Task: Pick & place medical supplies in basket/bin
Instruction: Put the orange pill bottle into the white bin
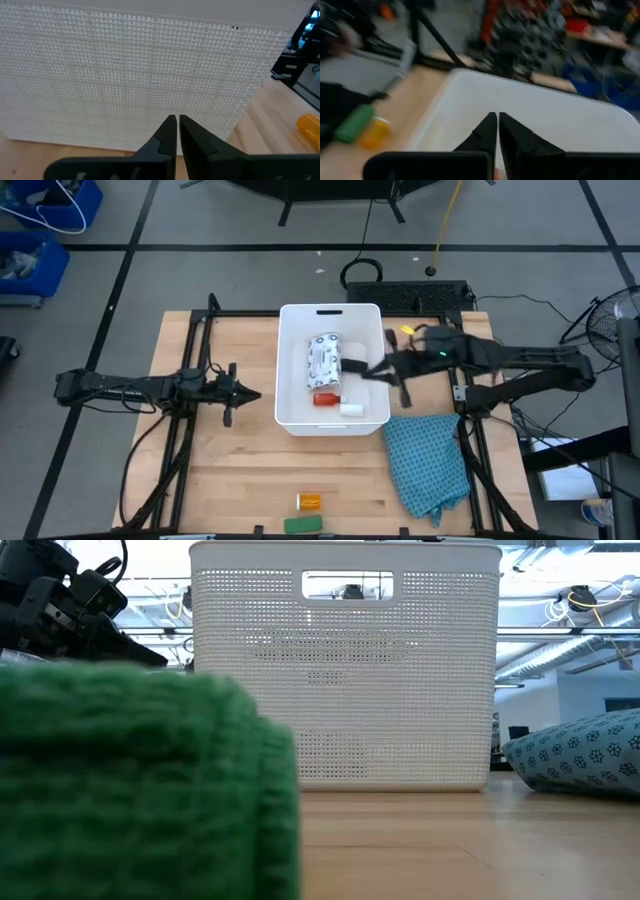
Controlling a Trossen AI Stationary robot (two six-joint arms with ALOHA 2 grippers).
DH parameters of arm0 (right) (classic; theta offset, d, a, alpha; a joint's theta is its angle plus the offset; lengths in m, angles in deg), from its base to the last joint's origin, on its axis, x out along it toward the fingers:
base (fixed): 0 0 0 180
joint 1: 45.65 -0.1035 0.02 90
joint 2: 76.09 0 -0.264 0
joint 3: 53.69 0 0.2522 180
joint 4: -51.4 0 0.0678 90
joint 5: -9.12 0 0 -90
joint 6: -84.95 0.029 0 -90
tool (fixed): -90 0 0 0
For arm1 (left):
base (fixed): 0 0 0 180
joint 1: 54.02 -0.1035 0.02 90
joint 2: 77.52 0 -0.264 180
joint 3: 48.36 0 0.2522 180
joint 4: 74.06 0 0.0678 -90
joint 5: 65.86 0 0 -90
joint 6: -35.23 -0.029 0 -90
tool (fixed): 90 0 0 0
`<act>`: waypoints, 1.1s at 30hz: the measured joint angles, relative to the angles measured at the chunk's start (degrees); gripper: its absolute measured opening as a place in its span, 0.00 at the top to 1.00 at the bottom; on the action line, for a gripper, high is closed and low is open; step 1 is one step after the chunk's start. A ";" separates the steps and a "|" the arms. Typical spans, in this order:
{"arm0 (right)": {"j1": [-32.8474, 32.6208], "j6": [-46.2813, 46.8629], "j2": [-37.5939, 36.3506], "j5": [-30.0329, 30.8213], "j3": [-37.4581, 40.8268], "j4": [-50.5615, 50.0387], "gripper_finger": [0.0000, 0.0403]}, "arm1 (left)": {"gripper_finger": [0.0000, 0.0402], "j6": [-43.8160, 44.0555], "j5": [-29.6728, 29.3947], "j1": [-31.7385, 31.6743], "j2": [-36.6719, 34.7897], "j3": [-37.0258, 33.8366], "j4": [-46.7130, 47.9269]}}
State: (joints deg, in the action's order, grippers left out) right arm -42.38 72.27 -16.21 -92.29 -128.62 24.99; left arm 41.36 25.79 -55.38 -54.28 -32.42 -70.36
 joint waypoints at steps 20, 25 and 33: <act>-4.10 4.53 -33.41 2.49 46.77 40.68 1.00 | 0.94 0.01 -0.24 0.01 -0.01 0.00 -0.08; -4.11 4.51 -33.63 2.69 51.96 45.92 1.00 | 0.94 -0.02 -0.26 0.00 0.01 0.00 -0.09; -3.97 3.83 -33.62 3.87 56.28 48.86 1.00 | 0.94 -0.41 -0.34 0.00 0.00 0.00 -0.09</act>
State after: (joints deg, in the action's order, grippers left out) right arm -46.36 76.09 -49.83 -88.41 -72.33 73.85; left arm 40.95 25.44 -55.38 -54.28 -32.42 -70.45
